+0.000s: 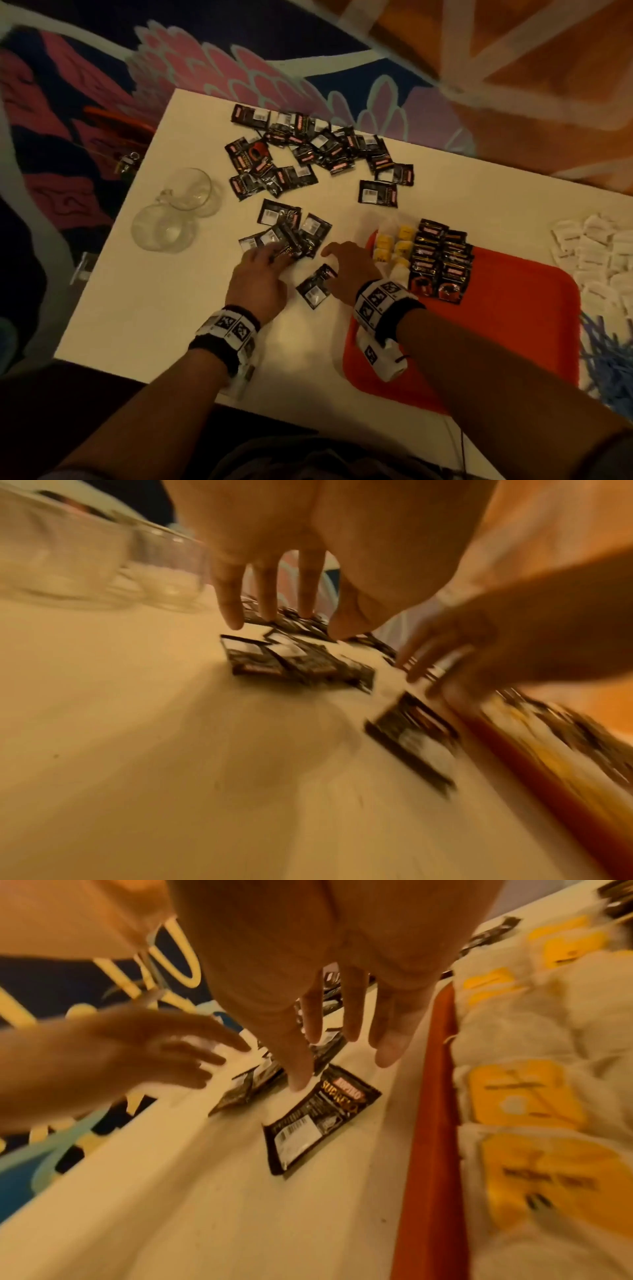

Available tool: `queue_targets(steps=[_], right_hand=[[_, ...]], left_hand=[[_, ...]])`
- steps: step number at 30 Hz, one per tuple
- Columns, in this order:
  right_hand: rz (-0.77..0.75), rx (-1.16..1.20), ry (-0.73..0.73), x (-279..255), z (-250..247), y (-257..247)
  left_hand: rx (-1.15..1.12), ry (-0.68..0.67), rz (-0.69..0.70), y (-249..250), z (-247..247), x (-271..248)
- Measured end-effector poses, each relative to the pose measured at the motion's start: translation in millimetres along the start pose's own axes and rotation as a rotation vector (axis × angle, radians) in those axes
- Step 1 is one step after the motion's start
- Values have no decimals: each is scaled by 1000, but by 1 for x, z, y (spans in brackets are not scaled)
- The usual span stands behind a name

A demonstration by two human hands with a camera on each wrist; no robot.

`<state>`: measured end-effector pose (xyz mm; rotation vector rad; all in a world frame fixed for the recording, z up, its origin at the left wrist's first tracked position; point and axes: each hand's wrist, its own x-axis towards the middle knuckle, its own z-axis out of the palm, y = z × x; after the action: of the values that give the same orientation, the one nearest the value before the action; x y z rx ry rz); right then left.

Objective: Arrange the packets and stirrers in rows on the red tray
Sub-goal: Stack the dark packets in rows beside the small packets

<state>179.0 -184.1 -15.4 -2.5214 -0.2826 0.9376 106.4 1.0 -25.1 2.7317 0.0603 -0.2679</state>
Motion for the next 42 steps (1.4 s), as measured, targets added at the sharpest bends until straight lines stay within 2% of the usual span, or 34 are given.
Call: queue_targets(steps=[1, 2, 4, 5, 7, 10, 16, 19, 23, 27, 31, 34, 36, 38, 42], right_hand=[[3, -77, -35, 3, 4, -5], [0, -161, -76, 6, 9, -8], [-14, -350, -154, 11, 14, -15], [-17, -423, -174, 13, 16, -17], [-15, -480, -171, 19, 16, -20], [-65, -481, -100, 28, 11, -21], [-136, -367, -137, 43, 1, -30], [-154, -303, -83, 46, -1, -32], [-51, -221, -42, 47, 2, -33], [53, -115, -40, 45, 12, -45], [130, 27, 72, 46, 23, -54], [188, 129, 83, 48, 27, -57], [230, 182, 78, 49, 28, -58], [264, 204, 79, 49, 30, -58], [287, 240, 111, 50, 38, -60]], left_hand=[[-67, 61, -105, -8, -7, 6], [-110, 60, -214, -16, -14, 14], [-74, -111, -337, -33, -23, 36], [-27, -228, -327, -38, -27, 47], [42, -388, -222, -43, -29, 66], [175, -481, -77, -45, -23, 80], [192, -436, 27, -48, -17, 61], [181, -417, 40, -49, -15, 50], [160, -374, 55, -49, -9, 41], [31, -333, 21, -39, -3, 32], [-165, -285, 7, -28, 3, 23], [-274, -198, -77, -28, 8, 24], [-281, -177, -195, -32, 9, 31], [-228, -243, -272, -36, 9, 41], [-109, -308, -208, -31, 7, 49]])
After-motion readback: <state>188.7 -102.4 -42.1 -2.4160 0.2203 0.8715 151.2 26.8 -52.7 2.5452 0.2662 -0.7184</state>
